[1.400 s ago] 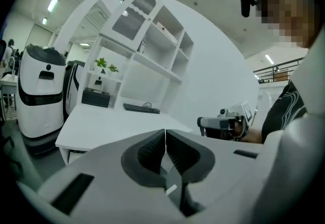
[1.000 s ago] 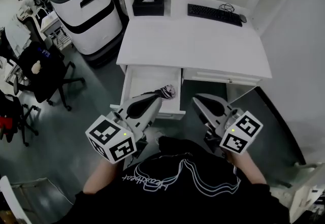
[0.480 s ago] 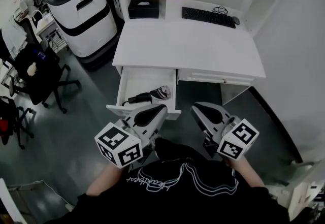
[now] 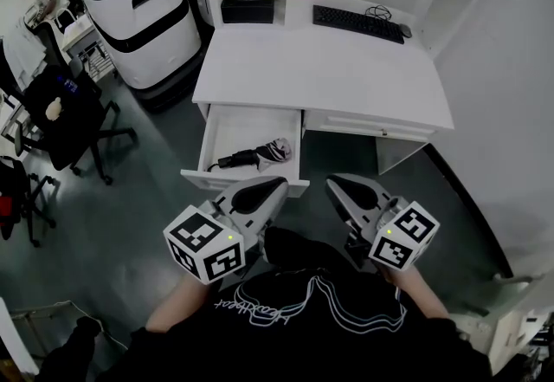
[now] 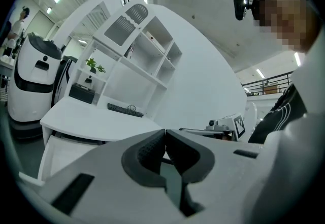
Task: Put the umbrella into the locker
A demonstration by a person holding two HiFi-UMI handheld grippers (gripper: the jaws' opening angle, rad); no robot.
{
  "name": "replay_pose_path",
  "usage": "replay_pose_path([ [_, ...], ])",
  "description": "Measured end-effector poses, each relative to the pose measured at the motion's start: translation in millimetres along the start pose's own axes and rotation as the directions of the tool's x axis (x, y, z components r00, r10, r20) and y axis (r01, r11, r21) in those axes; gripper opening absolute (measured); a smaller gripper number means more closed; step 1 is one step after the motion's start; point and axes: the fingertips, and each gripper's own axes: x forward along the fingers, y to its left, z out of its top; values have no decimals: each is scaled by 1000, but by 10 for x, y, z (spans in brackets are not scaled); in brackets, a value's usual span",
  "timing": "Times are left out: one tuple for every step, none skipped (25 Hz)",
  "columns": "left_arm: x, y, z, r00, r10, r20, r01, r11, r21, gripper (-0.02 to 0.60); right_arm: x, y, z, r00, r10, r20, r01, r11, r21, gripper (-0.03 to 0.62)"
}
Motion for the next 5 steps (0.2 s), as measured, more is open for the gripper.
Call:
replay_pose_path([
  [-2, 1, -7, 1000, 0, 1, 0, 1000, -3, 6, 2, 5, -9, 1000, 2, -1, -2, 1000, -1, 5],
  [2, 0, -17, 1000, 0, 0, 0, 1000, -2, 6, 1, 4, -20, 1000, 4, -2, -4, 1000, -1, 5],
  [12, -4, -32, 1000, 0, -2, 0, 1000, 0, 6, -3, -3, -32, 1000, 5, -3, -5, 1000, -1, 5],
  [25, -10, -51, 1000, 0, -6, 0, 1000, 2, 6, -10, -13, -46, 1000, 6, -3, -6, 1000, 0, 5],
  [40, -17, -70, 1000, -1, -9, 1, 1000, 3, 6, -18, -25, -60, 1000, 6, -4, -6, 1000, 2, 5],
])
